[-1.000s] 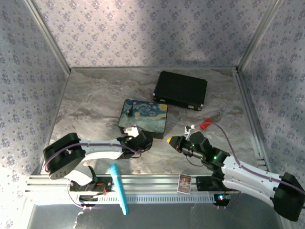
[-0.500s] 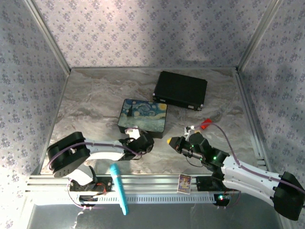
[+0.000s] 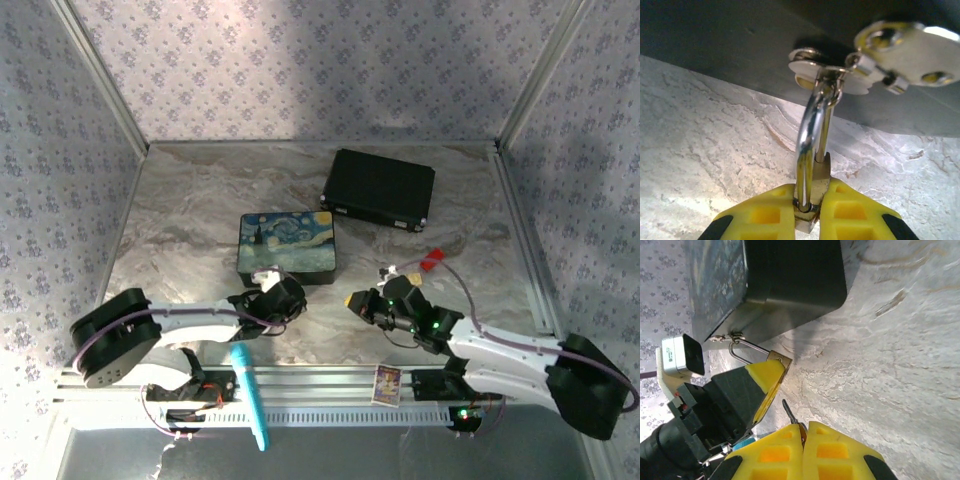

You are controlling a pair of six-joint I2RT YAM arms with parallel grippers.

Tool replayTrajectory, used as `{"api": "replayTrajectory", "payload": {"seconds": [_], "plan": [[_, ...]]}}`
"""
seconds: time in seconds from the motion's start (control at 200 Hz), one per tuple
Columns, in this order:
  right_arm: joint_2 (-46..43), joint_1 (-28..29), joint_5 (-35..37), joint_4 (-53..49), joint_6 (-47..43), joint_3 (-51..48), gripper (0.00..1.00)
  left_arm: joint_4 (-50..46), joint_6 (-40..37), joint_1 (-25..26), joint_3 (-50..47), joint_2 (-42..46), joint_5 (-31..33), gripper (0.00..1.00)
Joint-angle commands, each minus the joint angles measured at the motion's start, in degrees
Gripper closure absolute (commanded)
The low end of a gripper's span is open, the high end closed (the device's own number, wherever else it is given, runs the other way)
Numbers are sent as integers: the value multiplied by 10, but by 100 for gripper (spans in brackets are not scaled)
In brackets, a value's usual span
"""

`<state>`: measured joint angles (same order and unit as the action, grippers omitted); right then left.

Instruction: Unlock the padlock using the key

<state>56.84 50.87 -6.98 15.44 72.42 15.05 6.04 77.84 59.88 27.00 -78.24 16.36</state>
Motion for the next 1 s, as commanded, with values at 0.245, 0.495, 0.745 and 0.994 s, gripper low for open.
{"api": "replayTrajectory", "payload": {"seconds": [0.245,0.495,0.745,0.994], "plan": [[186,-33,-166,270,33,34,100,10,34,-28,-14,87,-76,100],[287,-22,-200,385,62,56,100,14,39,-53,-31,160,-79,100],[393,-12,-200,547,118,56,100,117,87,-67,-75,180,-98,100],[382,-20,-185,546,115,31,100,115,91,-78,-84,218,-86,100]]}}
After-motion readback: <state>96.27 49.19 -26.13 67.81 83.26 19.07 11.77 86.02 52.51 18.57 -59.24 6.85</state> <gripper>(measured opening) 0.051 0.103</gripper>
